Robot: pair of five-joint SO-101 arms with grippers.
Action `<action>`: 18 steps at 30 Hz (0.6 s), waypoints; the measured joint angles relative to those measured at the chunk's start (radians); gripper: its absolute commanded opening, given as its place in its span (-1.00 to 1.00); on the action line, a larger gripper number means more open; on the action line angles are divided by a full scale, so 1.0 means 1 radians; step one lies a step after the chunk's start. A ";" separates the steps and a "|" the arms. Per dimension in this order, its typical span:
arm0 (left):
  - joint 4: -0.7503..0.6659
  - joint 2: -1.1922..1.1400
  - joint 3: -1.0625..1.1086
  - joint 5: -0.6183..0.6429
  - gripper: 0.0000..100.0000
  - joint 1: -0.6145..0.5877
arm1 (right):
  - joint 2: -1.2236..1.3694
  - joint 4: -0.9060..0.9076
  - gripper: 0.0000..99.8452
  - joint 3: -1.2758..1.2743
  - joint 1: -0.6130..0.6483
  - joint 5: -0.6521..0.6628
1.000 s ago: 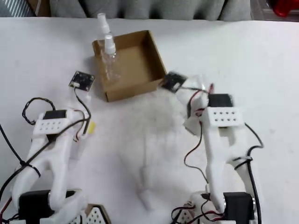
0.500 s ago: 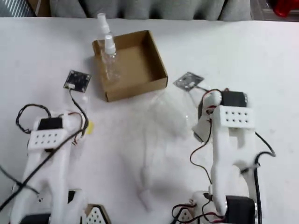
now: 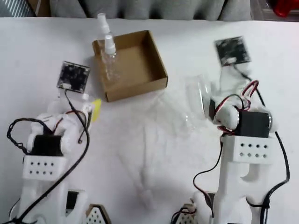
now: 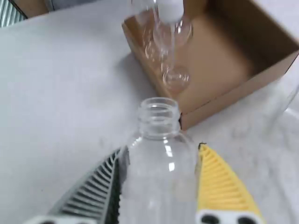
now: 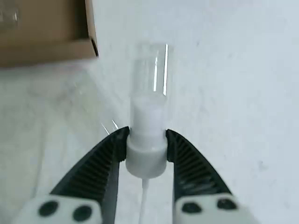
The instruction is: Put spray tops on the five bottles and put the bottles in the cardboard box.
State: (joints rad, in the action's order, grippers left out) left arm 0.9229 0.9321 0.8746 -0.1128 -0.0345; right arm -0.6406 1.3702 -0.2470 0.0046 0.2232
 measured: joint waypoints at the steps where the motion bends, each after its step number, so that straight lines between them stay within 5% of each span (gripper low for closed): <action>1: 0.000 0.011 -0.015 0.031 -0.96 0.018 | 0.000 -0.018 -0.97 0.003 0.026 -0.017; 12: 0.000 0.215 -0.049 0.077 -0.95 0.107 | -0.021 -0.054 -0.97 0.104 0.292 -0.063; 18: -0.074 0.417 0.129 0.081 -0.95 0.109 | -0.023 -0.213 -0.97 0.141 0.325 -0.282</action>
State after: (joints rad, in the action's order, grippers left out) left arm 0.8493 1.3495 1.0035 -0.0315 0.0744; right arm -0.6636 1.1569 -0.1059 0.3299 -0.0591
